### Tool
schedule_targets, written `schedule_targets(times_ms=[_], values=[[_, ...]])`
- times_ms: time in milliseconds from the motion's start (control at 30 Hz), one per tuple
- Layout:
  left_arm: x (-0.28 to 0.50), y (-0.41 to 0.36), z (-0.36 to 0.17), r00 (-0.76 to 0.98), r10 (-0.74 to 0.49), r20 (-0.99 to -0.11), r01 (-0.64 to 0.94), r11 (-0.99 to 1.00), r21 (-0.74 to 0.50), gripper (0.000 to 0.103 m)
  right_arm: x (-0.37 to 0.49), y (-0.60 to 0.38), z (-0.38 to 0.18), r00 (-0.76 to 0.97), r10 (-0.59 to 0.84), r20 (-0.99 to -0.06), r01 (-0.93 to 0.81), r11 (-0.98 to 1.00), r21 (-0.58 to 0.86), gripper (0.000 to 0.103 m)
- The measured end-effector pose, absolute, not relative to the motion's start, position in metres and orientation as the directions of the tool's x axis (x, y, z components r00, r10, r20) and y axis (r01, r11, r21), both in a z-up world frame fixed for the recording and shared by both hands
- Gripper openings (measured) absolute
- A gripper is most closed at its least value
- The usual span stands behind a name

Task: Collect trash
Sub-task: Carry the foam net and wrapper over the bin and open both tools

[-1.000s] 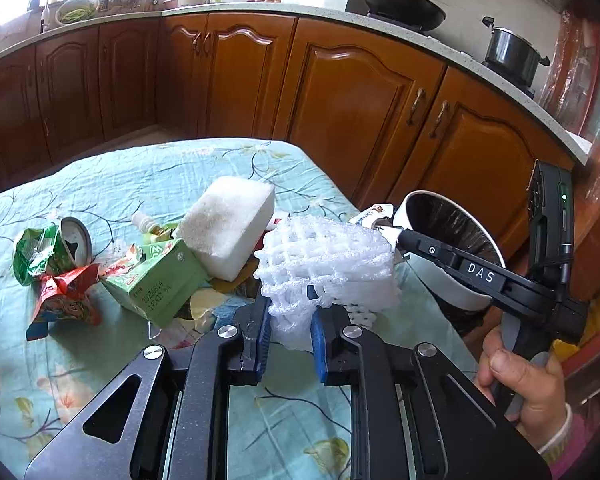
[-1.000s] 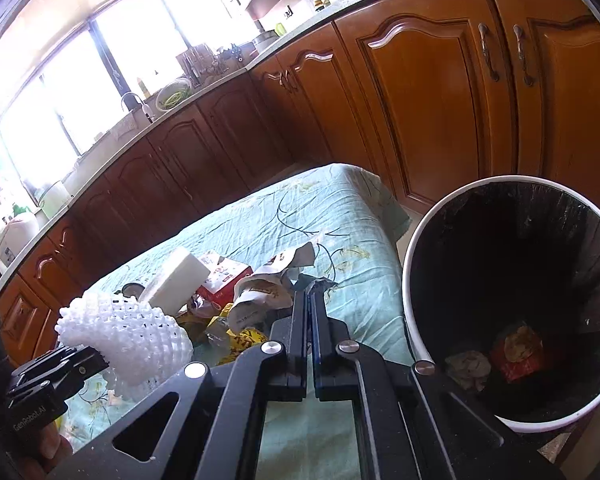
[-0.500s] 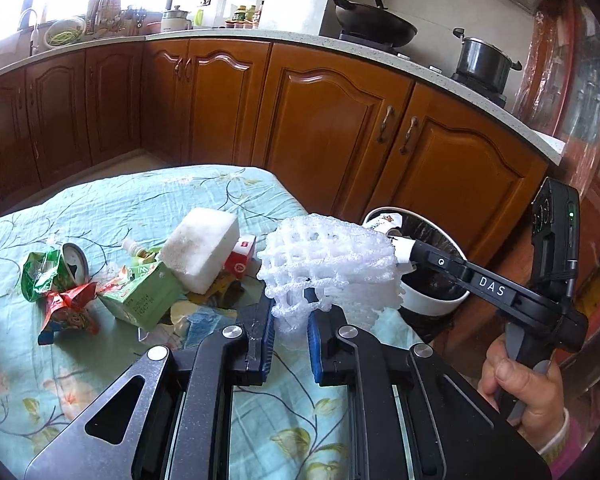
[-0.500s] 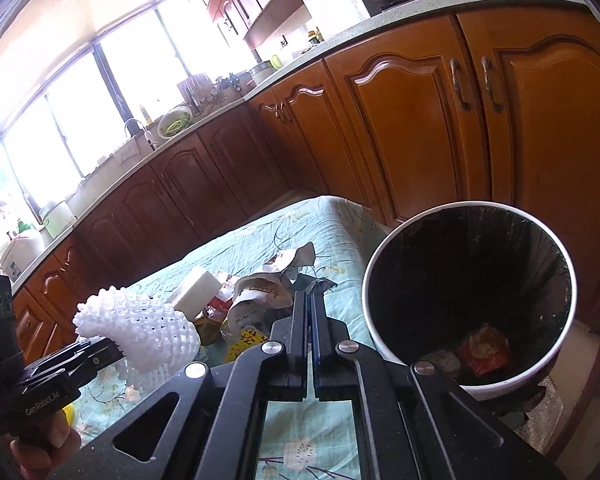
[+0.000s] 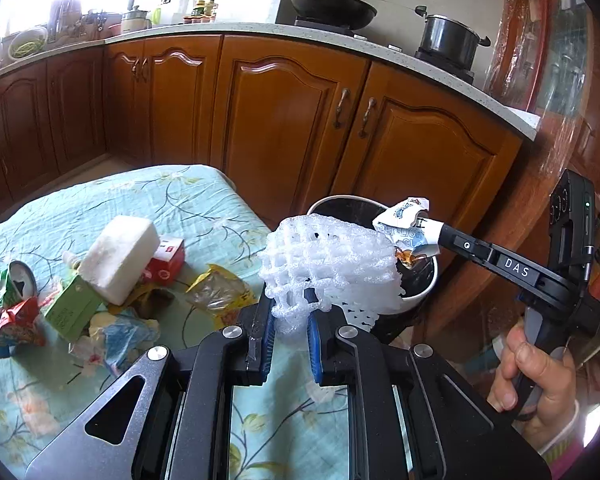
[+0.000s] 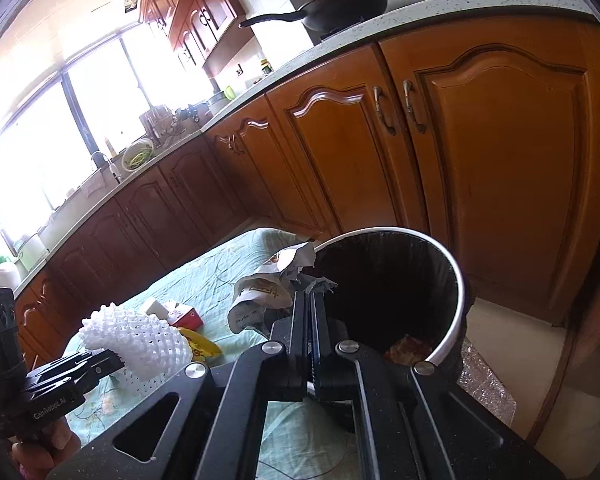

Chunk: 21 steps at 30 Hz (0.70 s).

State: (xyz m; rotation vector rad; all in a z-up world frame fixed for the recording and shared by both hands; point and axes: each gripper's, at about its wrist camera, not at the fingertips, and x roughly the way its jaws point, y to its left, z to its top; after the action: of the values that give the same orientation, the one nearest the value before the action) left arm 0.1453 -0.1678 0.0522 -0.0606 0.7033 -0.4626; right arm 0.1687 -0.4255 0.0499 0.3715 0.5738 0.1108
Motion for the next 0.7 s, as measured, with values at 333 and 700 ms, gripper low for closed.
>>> schedule_targets(times_ms=[333, 700], values=[[0.177, -0.225, 0.051, 0.625, -0.457, -0.632, 0.458, 0.871, -0.178, 0.013, 0.18, -0.449, 0.036, 0.829, 0.161, -0.536, 0.056, 0.929, 0.365, 0.001], [0.217, -0.268, 0.032, 0.539, -0.48, -0.692, 0.496, 0.845, -0.2, 0.013, 0.2, -0.469, 0.028, 0.812, 0.143, -0.566, 0.088, 0.928, 0.361, 0.001]])
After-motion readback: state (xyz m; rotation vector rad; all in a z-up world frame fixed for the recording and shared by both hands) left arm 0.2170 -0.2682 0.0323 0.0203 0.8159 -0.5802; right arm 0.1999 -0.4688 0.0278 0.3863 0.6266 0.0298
